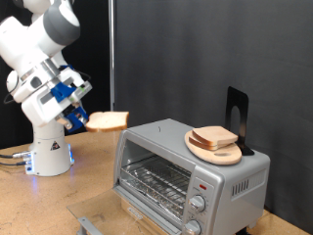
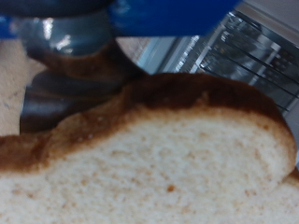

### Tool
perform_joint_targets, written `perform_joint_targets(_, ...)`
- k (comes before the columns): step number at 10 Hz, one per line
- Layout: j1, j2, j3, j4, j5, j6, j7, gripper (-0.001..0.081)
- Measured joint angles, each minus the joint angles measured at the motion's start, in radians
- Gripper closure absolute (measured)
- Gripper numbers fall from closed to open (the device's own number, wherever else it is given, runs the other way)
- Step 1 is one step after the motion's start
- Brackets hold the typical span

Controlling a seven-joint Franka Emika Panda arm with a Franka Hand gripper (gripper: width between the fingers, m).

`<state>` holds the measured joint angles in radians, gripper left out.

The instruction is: Make a piece of toast with the oven

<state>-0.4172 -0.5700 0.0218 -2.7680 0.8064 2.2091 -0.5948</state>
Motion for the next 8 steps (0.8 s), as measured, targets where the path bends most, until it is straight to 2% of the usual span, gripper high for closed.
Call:
perform_joint_targets(2, -0.001, 0.103, 0.0, 0.017, 0.006, 0.073, -0.035, 0.0364)
perform_joint_targets(5, 0.005, 0.242, 0.003, 0.035, 0.06, 0.209, -0.153, 0.0364)
perform_joint_targets(8, 0.034, 0.368, 0.028, 0.055, 0.155, 0.339, -0.24, 0.0366)
